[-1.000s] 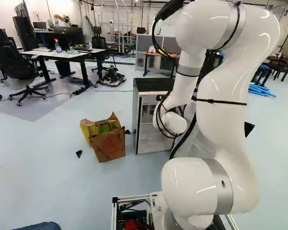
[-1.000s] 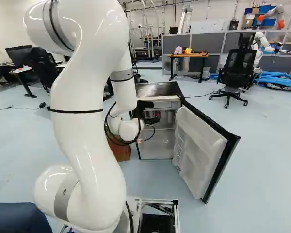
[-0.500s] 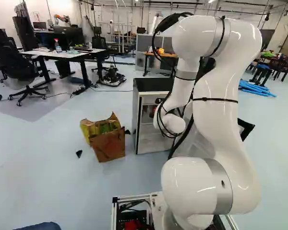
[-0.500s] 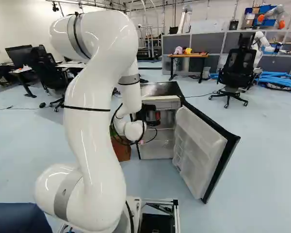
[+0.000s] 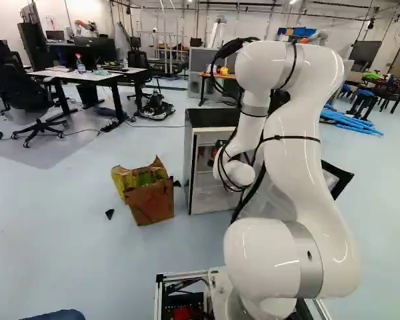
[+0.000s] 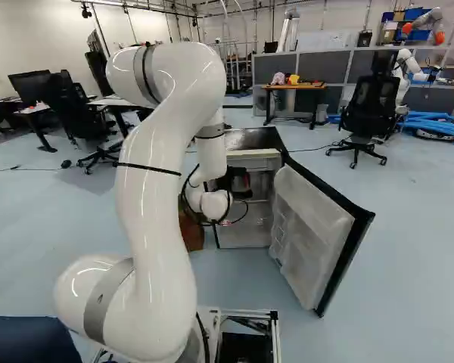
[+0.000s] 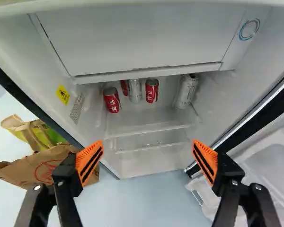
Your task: Grab a drink from the fridge
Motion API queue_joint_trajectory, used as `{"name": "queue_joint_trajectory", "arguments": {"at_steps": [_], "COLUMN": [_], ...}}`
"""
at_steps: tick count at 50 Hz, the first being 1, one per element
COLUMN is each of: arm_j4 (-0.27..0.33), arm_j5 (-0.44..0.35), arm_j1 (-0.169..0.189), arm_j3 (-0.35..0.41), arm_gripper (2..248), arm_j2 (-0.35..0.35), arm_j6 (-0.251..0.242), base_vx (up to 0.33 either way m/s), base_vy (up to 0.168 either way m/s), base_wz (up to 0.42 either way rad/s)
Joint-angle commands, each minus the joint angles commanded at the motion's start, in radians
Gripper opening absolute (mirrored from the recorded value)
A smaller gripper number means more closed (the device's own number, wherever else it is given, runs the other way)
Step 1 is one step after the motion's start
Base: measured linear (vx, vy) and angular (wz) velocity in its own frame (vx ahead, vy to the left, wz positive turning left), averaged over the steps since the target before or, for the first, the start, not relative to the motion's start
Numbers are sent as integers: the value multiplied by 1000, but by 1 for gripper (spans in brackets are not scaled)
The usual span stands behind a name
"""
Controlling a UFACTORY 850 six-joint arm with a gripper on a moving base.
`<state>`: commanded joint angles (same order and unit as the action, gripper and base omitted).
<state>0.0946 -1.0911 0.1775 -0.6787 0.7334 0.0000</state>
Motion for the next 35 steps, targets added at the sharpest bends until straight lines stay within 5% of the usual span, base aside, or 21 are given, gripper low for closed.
{"name": "queue_joint_trajectory", "arguments": {"at_steps": [35], "arm_j4": [0], "arm_j5": [-59], "arm_j1": [-10], "arm_j3": [-160], "arm_gripper": [247], "arm_j2": [172], "arm_j6": [0], "base_vx": [0], "base_vy": [0], "base_wz": [0]}}
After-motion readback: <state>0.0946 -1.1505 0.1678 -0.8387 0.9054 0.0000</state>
